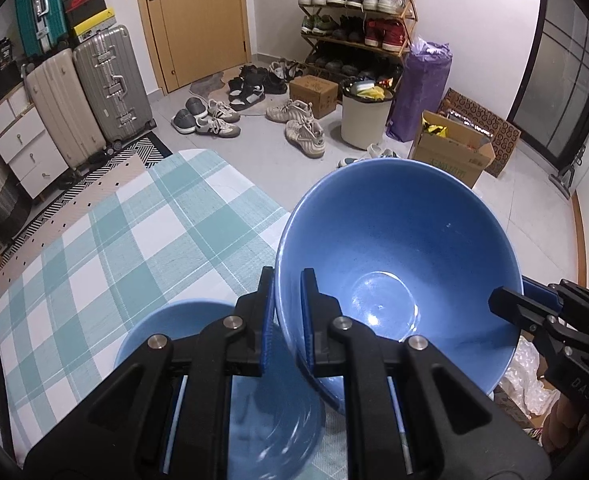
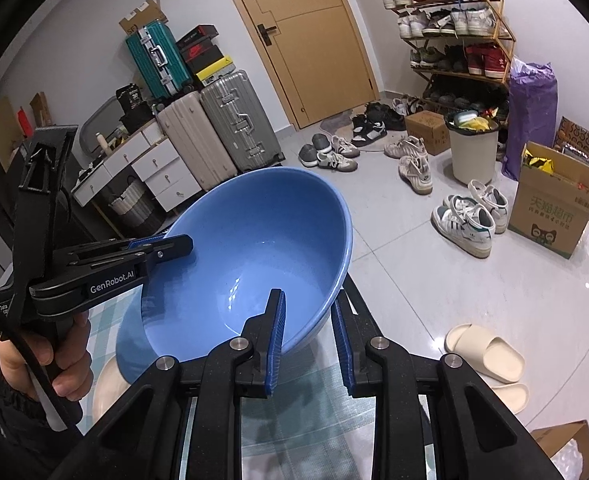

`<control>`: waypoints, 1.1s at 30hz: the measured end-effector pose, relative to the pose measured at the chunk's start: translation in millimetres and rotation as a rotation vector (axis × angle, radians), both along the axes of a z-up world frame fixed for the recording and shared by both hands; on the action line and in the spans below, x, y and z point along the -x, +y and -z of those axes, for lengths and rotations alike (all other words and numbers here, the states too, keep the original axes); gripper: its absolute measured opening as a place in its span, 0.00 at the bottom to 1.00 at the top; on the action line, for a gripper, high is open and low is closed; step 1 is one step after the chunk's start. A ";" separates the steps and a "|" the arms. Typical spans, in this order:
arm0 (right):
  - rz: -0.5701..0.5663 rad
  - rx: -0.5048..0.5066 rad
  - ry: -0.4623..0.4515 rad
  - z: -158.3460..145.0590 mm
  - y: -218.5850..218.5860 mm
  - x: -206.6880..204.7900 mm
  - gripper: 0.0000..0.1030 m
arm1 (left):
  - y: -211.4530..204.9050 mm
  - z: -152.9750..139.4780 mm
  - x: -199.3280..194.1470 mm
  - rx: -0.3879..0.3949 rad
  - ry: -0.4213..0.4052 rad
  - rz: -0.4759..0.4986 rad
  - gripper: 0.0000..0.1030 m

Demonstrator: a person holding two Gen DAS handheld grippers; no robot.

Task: Organize plates and bowls
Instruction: 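Carry the held blue bowl with the left gripper over the nested bowls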

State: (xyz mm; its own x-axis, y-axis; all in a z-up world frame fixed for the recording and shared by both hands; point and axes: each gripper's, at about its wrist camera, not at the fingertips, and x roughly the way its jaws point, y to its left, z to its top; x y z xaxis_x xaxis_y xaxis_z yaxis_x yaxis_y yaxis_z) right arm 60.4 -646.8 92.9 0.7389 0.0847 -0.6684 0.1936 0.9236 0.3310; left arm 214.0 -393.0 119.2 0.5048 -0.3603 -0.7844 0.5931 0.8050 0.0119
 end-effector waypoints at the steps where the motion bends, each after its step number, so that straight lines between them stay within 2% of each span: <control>1: -0.004 0.002 -0.004 -2.1 2.1 1.2 0.24 | 4.3 -4.8 4.5 0.009 -0.003 -0.005 0.09; 10: -0.036 0.026 -0.037 -24.1 18.5 8.0 0.24 | 33.7 -37.8 32.8 0.056 -0.039 -0.029 0.09; 22: -0.097 0.047 -0.059 -37.7 50.5 9.8 0.24 | 83.3 -68.1 61.9 0.101 -0.074 -0.081 0.09; 33: -0.182 0.052 -0.059 -40.1 90.6 -7.0 0.24 | 141.6 -71.0 70.4 0.127 -0.081 -0.166 0.09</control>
